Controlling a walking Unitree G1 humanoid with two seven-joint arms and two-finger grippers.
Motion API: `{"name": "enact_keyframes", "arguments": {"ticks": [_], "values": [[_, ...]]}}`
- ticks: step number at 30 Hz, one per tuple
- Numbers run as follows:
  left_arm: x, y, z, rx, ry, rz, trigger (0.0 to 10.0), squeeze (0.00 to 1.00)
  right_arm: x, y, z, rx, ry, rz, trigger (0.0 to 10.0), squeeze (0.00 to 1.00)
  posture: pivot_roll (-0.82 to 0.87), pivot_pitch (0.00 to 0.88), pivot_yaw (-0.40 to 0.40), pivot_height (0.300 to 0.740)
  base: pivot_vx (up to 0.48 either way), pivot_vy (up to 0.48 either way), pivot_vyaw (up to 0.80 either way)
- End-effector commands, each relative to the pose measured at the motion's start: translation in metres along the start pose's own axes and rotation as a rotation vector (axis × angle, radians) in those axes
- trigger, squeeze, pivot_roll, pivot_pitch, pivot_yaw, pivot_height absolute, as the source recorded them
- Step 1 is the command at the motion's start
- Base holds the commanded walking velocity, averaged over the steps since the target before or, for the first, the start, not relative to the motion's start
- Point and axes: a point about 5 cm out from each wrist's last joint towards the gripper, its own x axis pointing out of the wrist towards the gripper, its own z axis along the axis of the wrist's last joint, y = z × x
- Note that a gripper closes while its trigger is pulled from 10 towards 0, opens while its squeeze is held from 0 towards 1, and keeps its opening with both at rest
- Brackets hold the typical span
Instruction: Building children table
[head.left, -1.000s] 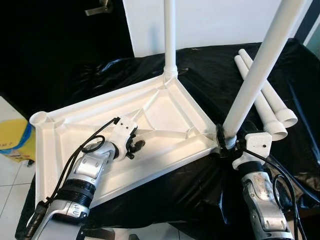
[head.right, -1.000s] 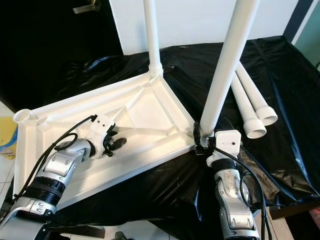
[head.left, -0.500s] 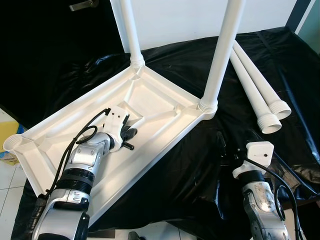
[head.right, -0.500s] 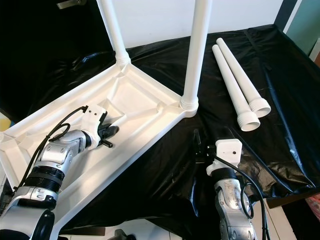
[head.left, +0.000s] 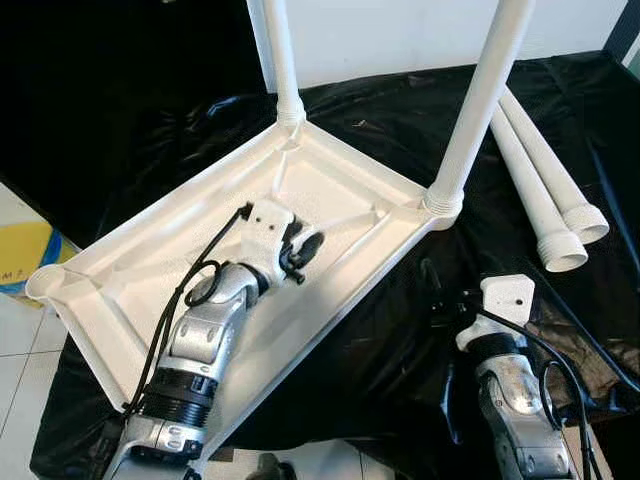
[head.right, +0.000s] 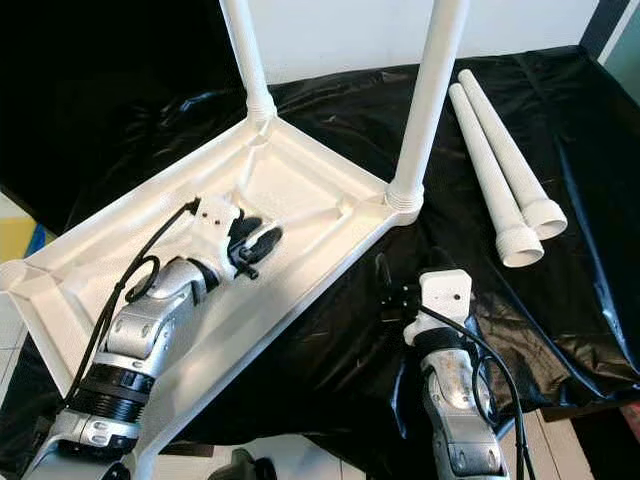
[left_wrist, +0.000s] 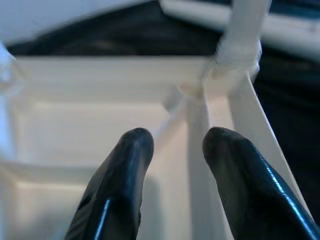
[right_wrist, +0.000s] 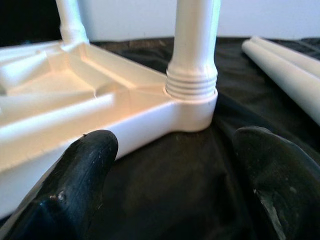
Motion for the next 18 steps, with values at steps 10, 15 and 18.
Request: {"name": "enact_keyframes", "arguments": {"ticks": [10, 15, 18], "values": [[-0.038, 0.043, 0.009, 0.174, 0.026, 0.252, 10.0, 0.00, 0.015, 0.009, -0.020, -0.080, 0.139, -0.057, 10.0, 0.00, -0.11, 0.107, 0.059, 0.740, 0.000, 0.000, 0.00], [-0.052, 0.045, 0.002, 0.205, 0.054, 0.261, 10.0, 0.00, 0.023, 0.015, -0.024, -0.073, 0.156, -0.056, 10.0, 0.00, -0.08, 0.095, 0.050, 0.740, 0.000, 0.000, 0.00], [-0.058, 0.043, -0.005, 0.212, 0.094, 0.257, 10.0, 0.00, 0.028, 0.015, -0.024, -0.062, 0.159, -0.050, 10.0, 0.00, -0.07, 0.091, 0.040, 0.740, 0.000, 0.000, 0.00]]}}
